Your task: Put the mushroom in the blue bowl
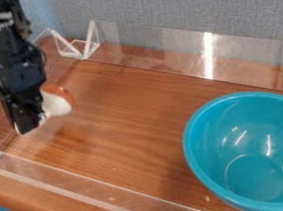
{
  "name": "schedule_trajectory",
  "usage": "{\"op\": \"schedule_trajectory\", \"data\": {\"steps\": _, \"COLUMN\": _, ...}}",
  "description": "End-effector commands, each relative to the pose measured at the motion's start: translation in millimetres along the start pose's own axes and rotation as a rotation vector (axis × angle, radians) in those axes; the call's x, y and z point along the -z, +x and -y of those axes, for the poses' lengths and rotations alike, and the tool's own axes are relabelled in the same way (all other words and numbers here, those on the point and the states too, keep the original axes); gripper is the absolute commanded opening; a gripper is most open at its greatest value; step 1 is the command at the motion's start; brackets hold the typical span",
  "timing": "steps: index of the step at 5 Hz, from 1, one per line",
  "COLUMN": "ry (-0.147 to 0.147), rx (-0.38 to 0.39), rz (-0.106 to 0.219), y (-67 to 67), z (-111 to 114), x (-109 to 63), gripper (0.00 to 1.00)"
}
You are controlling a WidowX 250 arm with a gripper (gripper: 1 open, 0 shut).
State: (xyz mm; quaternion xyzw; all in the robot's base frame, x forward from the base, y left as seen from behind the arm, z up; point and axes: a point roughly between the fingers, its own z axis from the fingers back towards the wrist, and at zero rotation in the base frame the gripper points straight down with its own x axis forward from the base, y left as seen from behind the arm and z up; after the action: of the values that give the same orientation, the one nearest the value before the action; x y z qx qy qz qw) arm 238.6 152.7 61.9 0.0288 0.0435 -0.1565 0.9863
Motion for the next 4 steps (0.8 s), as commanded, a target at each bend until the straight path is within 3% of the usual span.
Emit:
{"op": "schedule_trajectory", "data": {"steps": 1, "ry": 0.073, "rx": 0.076, "rz": 0.064, "y": 14.5, "z": 9, "x": -39.8, "gripper": 0.0}}
{"op": "schedule_trajectory", "data": {"steps": 4, "ry": 0.106, "rx": 0.413, "rz": 0.052, "y": 60.0, "z": 35, "x": -41.6, "gripper": 0.0}}
